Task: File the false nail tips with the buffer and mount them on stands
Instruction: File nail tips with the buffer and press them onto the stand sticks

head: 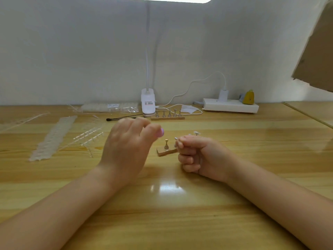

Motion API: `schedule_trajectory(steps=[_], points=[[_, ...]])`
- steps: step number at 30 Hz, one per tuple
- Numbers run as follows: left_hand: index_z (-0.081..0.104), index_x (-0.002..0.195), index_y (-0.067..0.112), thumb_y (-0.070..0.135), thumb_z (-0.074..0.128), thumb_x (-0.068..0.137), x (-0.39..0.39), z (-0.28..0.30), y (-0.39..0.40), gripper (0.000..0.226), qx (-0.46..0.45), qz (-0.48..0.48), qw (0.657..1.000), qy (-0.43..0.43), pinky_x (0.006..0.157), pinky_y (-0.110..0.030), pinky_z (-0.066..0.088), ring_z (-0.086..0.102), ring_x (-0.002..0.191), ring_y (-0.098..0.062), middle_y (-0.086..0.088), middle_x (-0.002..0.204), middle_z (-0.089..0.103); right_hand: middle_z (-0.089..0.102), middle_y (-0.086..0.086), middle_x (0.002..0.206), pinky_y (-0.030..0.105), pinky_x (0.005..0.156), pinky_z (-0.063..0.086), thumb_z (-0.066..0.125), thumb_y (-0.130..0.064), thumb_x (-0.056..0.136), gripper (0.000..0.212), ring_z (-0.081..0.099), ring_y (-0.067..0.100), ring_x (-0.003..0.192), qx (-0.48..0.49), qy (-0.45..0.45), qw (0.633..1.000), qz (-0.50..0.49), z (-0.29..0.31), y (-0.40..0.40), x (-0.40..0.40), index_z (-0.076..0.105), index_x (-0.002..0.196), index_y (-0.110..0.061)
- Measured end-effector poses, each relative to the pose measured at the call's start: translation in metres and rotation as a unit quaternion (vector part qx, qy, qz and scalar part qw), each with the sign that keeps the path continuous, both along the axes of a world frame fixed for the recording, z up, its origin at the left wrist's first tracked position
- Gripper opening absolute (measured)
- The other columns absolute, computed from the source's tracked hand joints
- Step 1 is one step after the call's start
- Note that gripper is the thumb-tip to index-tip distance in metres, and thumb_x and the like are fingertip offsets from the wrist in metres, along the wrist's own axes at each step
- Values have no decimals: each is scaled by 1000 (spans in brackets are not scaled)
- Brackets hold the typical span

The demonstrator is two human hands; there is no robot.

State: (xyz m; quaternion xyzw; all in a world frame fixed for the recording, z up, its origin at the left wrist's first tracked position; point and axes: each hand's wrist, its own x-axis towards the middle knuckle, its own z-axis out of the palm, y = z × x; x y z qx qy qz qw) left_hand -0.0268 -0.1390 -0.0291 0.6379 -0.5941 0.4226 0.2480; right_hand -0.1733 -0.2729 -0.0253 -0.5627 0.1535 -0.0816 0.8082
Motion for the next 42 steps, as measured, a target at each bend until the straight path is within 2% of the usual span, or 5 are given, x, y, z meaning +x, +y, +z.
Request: schedule_trajectory(steps=[6,19,27,36,42], points=[[58,105,24,17,71,87,-26,-5,-3,23,-24,-116,988,-96,88,-36,44,58,83,-22,-1,92,67,32,-3,56,16,39,21,52,-16,81,13,33,8,46,-22,-15,1000,7,1,4,0,50,68,-15],[57,106,29,41,30,95,3,-10,-1,31,251,269,919,141,92,-37,29,50,98,-22,7,105,60,36,-4,56,16,41,27,62,-20,80,11,37,7,47,-41,-6,999,6,1,3,0,63,76,-10],[67,107,21,60,31,90,-22,-2,3,56,101,-48,966,232,85,-38,36,59,87,-14,11,90,64,38,-5,55,19,43,34,65,-21,79,16,33,7,48,-39,-26,999,-1,-2,3,1,68,63,-19],[71,94,34,52,58,83,-27,-11,0,25,58,-136,945,291,80,-44,45,60,74,-2,20,81,68,35,3,69,19,45,39,64,-28,79,57,34,6,49,-63,-16,998,20,-2,3,0,54,118,13],[71,86,29,56,54,82,-21,-9,1,32,56,-77,949,301,78,-41,43,61,72,-7,20,77,66,32,-3,50,21,41,38,62,-29,86,23,33,10,47,-77,-32,996,-35,-2,7,1,73,73,-14]])
